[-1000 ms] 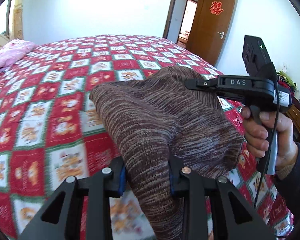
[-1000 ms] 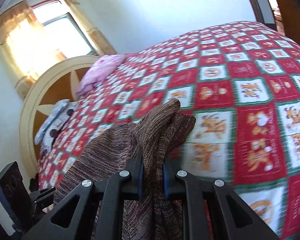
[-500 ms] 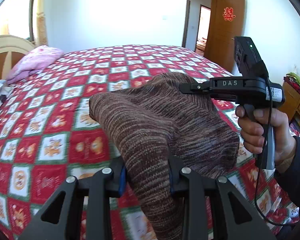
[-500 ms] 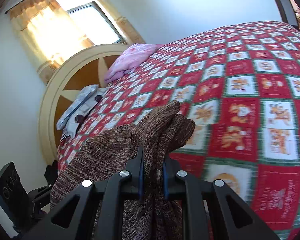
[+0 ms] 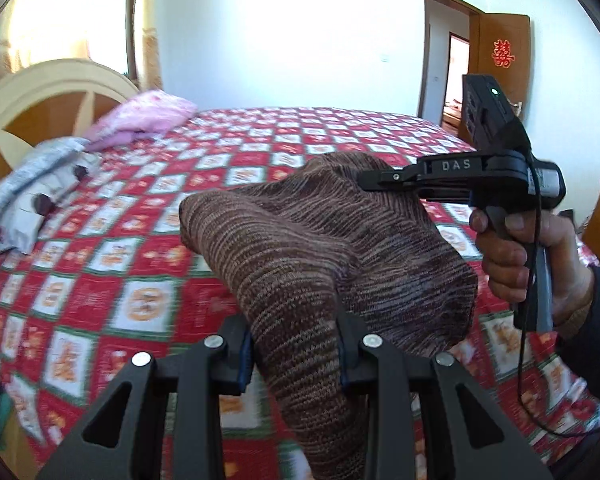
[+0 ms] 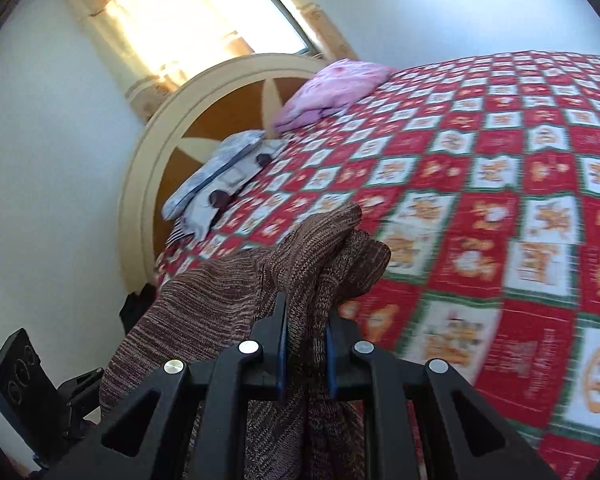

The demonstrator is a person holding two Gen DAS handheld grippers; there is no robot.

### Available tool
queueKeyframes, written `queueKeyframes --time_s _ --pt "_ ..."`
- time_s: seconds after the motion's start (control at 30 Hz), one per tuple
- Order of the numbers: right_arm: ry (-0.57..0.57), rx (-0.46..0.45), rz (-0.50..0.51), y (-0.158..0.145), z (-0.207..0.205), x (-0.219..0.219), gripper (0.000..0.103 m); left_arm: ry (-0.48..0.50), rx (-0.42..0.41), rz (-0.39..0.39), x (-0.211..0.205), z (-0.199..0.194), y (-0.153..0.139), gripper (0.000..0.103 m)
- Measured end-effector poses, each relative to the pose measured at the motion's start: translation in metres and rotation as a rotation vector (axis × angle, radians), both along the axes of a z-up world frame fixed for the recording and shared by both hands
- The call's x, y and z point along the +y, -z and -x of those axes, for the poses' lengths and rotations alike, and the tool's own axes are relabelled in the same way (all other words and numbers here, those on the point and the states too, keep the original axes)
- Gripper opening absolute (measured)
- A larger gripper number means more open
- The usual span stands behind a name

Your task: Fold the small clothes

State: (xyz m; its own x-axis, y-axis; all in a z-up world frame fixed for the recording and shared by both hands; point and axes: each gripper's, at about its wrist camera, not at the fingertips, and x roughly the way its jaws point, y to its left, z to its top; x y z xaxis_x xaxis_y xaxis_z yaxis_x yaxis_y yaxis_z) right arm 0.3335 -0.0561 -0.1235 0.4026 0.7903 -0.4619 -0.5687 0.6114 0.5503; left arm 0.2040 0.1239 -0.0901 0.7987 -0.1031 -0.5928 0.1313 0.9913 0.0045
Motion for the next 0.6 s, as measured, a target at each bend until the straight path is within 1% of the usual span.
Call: queueKeyframes --time_s 0.07,0.13,0.2,0.27,0.37,0.4,0.43,0.47,0.5,0.53,0.57,0.6 --pt "-0.027 0.003 0.006 0.0 0.0 0.018 0.015 -0.023 -0.027 -0.049 0.008 0.008 0.003 0.032" --pt "-0.055 0.011 0.024 0.003 -0.002 0.035 0.015 -0.046 -0.031 -0.068 0.015 0.011 0.009 0.032" --pt "-0.069 0.018 0.056 0.011 -0.006 0.053 0.015 -0.066 -0.013 -0.069 0.024 0.012 0.019 0.032" --pt "-0.083 0.043 0.09 0.025 -0.012 0.071 0.014 -0.09 0.022 -0.052 0.034 0.008 0.034 0.032" --pt "-0.092 0.081 0.154 0.052 -0.019 0.091 0.015 -0.128 0.092 0.011 0.053 0.001 0.062 0.032" --pt "-0.08 0.08 0.179 0.059 -0.02 0.093 0.015 -0.141 0.117 0.027 0.058 -0.003 0.073 0.033" --pt "-0.066 0.081 0.198 0.066 -0.021 0.094 0.018 -0.155 0.14 0.035 0.061 -0.006 0.084 0.034" --pt "-0.054 0.095 0.196 0.071 -0.023 0.092 0.018 -0.165 0.142 0.045 0.063 -0.006 0.091 0.039" --pt "-0.044 0.115 0.184 0.075 -0.024 0.087 0.021 -0.176 0.119 0.058 0.065 -0.003 0.093 0.042" --pt "-0.027 0.128 0.182 0.077 -0.024 0.08 0.032 -0.183 0.107 0.06 0.065 -0.001 0.093 0.045" --pt "-0.005 0.124 0.183 0.076 -0.021 0.071 0.039 -0.186 0.107 0.054 0.064 0.0 0.091 0.048" --pt "0.001 0.111 0.177 0.072 -0.016 0.064 0.039 -0.191 0.106 0.046 0.064 0.001 0.088 0.051"
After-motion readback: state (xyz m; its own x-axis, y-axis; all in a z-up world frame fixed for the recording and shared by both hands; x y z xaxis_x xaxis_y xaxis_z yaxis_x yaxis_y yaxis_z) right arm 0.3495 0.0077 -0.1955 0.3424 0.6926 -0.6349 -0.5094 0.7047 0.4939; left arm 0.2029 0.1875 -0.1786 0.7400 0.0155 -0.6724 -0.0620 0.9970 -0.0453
